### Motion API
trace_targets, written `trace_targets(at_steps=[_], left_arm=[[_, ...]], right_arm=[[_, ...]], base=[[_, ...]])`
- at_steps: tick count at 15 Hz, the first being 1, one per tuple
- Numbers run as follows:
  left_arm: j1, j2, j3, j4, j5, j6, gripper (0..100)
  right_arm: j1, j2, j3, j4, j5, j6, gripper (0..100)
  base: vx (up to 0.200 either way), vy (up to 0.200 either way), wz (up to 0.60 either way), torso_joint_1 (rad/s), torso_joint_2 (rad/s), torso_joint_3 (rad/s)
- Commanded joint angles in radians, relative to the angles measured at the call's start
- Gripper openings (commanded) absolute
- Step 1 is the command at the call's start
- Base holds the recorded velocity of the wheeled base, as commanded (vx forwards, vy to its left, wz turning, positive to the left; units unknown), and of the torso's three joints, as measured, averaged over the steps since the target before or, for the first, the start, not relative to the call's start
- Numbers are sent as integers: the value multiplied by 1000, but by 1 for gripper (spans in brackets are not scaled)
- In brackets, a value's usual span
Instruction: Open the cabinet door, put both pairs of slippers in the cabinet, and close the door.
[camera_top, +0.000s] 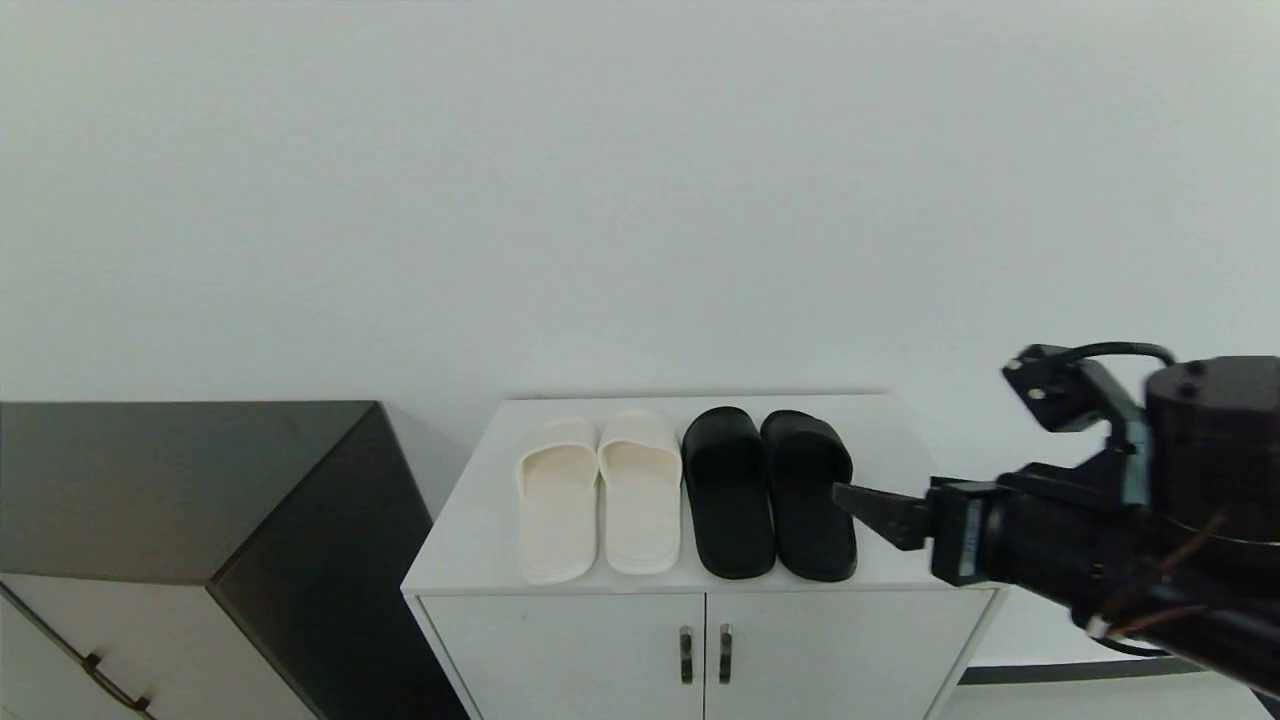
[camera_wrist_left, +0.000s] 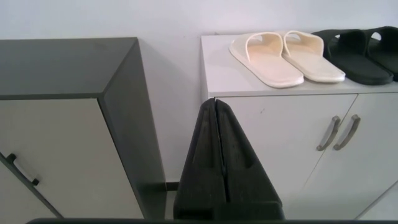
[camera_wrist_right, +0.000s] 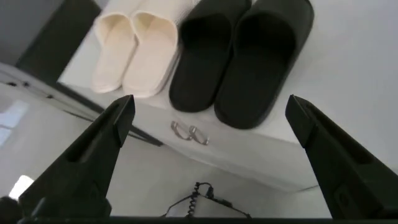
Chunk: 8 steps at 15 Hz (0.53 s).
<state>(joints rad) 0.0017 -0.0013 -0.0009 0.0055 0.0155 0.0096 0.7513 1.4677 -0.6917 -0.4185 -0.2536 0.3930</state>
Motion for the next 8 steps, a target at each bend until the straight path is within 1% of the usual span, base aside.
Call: trace_targets(at_steps=[1,2,3,4,6,8], left_arm=[[0,1,1,1,0,0,0],[0,1,1,1,1,-2,0],[0,1,1,1,1,-3,0],[0,1,1,-1,1,-3,0],[0,1,1,1,1,-3,0],[0,1,1,-1,1,-3,0]], right_arm=[[46,310,-186,-36,-113,20,100],[46,372,-226,-59,-164,20,100],[36,459,-296,-85,-260,20,100],[22,505,-325,-89,-315,18,100],[10,573,-370,-97,-381,20,100],[2,615,-404,-102,-409,18,100]], base=[[0,0,0,0,0,0],[0,0,0,0,0,0],[0,0,0,0,0,0],[0,0,0,0,0,0],[0,0,0,0,0,0],[0,0,0,0,0,0]])
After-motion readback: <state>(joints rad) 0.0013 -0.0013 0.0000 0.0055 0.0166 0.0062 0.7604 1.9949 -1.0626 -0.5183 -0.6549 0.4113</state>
